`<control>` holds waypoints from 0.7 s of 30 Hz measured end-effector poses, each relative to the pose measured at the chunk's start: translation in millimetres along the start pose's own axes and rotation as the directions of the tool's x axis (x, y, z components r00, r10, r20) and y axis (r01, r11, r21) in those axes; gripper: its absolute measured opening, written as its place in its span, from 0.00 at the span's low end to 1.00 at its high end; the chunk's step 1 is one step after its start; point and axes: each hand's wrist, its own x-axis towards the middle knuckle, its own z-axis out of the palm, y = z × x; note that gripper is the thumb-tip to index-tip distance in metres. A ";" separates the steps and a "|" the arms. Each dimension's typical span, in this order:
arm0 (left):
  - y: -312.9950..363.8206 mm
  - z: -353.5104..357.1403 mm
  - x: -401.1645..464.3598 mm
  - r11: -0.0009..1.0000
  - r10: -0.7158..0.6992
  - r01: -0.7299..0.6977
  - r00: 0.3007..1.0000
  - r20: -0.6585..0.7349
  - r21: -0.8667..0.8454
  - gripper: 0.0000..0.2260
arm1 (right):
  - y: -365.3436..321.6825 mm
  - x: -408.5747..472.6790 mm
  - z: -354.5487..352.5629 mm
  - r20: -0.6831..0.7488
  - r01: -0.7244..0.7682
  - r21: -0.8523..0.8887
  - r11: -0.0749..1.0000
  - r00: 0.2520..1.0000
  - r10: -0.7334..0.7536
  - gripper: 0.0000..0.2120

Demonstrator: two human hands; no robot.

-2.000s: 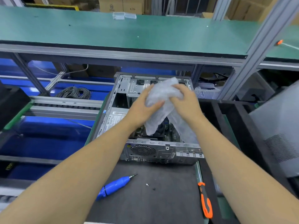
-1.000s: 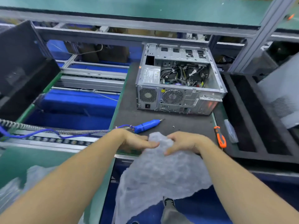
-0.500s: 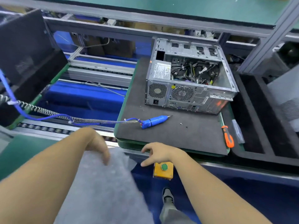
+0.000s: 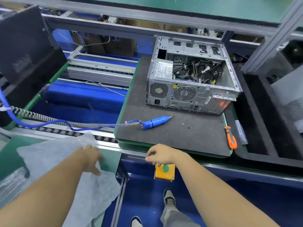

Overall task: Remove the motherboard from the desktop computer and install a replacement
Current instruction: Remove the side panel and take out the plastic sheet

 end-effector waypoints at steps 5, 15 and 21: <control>4.2 21.7 -5.1 0.974 -0.212 0.199 0.968 0.132 0.103 0.23 | 2.1 -2.3 -3.4 -0.001 0.004 -0.030 1.000 1.000 -0.004 0.15; 10.1 -8.6 -0.1 0.999 -0.015 0.010 0.995 -0.098 -0.054 0.11 | -18.5 -2.8 -2.6 -0.069 0.043 0.035 0.998 0.997 -0.040 0.14; 85.4 -67.3 8.6 0.832 0.345 -0.363 0.931 -0.122 -0.419 0.09 | -32.8 -1.6 -24.3 -0.231 0.050 0.076 0.996 0.972 -0.031 0.19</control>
